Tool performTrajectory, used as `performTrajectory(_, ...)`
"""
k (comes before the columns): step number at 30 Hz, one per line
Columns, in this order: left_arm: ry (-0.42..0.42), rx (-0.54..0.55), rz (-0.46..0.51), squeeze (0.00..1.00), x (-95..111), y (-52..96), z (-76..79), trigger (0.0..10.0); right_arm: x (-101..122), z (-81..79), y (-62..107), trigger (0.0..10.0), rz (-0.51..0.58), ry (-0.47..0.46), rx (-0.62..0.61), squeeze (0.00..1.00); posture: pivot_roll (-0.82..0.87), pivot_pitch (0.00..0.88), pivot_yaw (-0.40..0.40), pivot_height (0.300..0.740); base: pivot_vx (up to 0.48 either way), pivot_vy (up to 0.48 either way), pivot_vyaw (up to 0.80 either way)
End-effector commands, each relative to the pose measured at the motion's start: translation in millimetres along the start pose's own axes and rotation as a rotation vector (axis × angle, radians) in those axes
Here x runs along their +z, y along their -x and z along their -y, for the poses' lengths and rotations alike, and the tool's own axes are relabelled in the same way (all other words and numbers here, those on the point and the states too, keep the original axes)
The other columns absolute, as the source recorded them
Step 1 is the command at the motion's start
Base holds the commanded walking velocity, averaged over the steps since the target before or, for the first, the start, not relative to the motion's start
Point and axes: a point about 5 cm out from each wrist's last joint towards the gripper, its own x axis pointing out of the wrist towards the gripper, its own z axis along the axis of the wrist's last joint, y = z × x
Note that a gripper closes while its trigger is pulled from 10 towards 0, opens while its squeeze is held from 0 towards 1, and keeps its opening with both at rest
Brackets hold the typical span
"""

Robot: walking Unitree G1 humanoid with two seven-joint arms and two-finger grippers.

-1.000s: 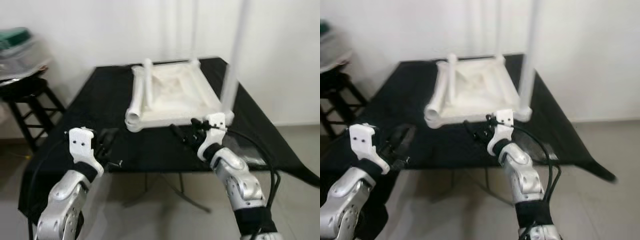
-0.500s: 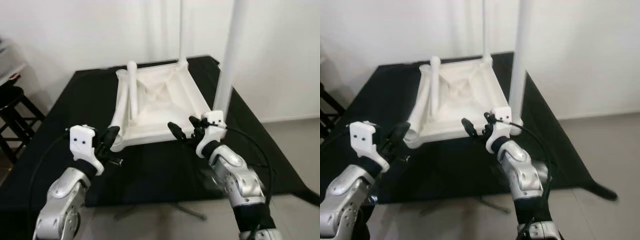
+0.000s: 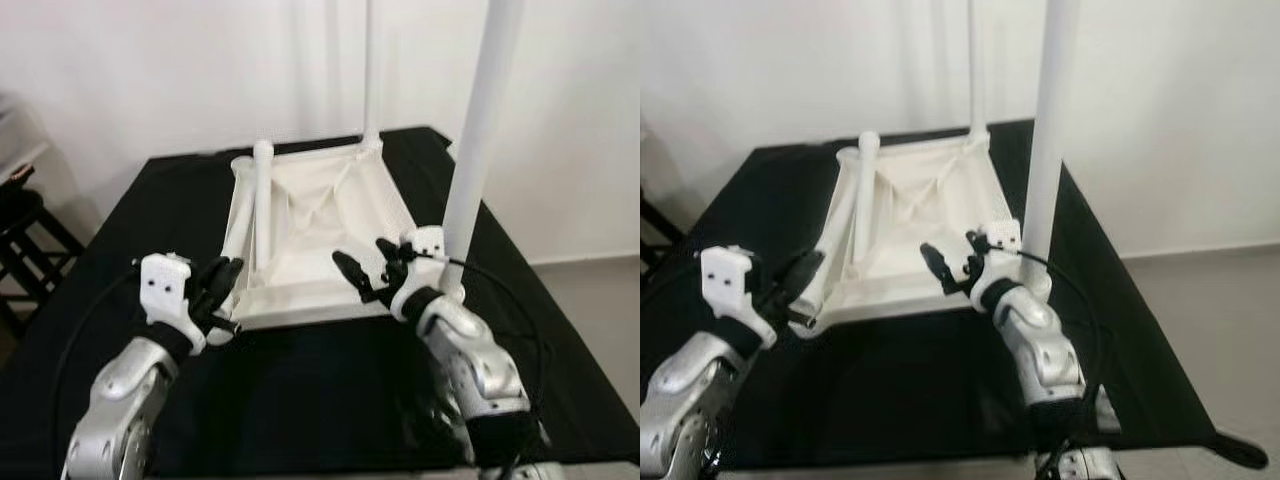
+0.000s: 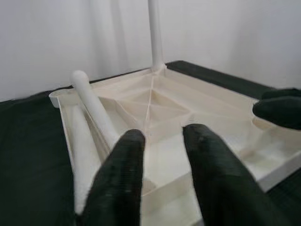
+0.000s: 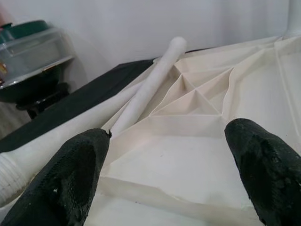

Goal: Building children table

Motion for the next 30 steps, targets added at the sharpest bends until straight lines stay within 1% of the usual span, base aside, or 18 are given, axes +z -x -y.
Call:
performTrajectory(1, -0.037, 0.002, -0.022, 1.00, -2.2, 2.9, -3.9, 10.0, -2.8, -5.6, -2.0, 10.0, -0.010, -0.010, 0.022, 0.00, -0.09, 0.033, 0.063, 0.740, 0.000, 0.000, 0.00)
performTrajectory(6, -0.074, -0.008, -0.037, 1.00, -2.6, 2.3, -5.7, 10.0, -4.0, -6.0, -2.0, 10.0, -0.014, -0.016, 0.026, 0.00, -0.09, 0.030, 0.061, 0.740, 0.000, 0.000, 0.00)
performTrajectory(12, -0.078, -0.016, -0.044, 1.00, -4.4, 0.6, -3.2, 10.0, -4.6, -5.8, -1.6, 10.0, -0.018, -0.015, 0.029, 0.00, -0.10, 0.032, 0.061, 0.740, 0.000, 0.000, 0.00)
performTrajectory(16, -0.076, -0.031, -0.051, 1.00, -7.4, -0.6, 2.4, 10.0, -5.2, -6.4, -1.0, 10.0, -0.021, -0.005, 0.034, 0.00, -0.11, 0.033, 0.060, 0.740, 0.000, 0.000, 0.00)
performTrajectory(19, -0.081, -0.021, -0.054, 1.00, -7.8, -1.2, 2.4, 10.0, -5.4, -6.5, -0.9, 10.0, -0.022, -0.005, 0.035, 0.00, -0.11, 0.033, 0.060, 0.740, 0.000, 0.000, 0.00)
performTrajectory(20, -0.086, -0.014, -0.056, 0.00, -7.3, -2.4, 2.2, 10.0, -5.7, -6.8, -1.0, 10.0, -0.024, -0.005, 0.037, 0.00, -0.11, 0.030, 0.059, 0.740, 0.000, 0.000, 0.00)
performTrajectory(23, -0.091, -0.009, -0.058, 0.00, -6.7, -3.3, 1.9, 10.0, -5.8, -6.9, -1.0, 10.0, -0.025, -0.005, 0.038, 0.00, -0.11, 0.030, 0.060, 0.740, 0.000, 0.000, 0.00)
performTrajectory(25, -0.108, -0.028, -0.060, 0.00, -4.9, -5.3, 2.8, 10.0, -5.9, -7.2, -1.3, 10.0, -0.026, -0.009, 0.040, 0.00, -0.11, 0.032, 0.062, 0.740, 0.000, 0.476, 0.00)
performTrajectory(30, -0.121, -0.037, -0.060, 0.00, -3.7, -6.0, 2.7, 10.0, -5.6, -7.3, -1.6, 10.0, -0.026, -0.012, 0.041, 0.00, -0.11, 0.033, 0.062, 0.740, 0.000, 0.476, 0.00)
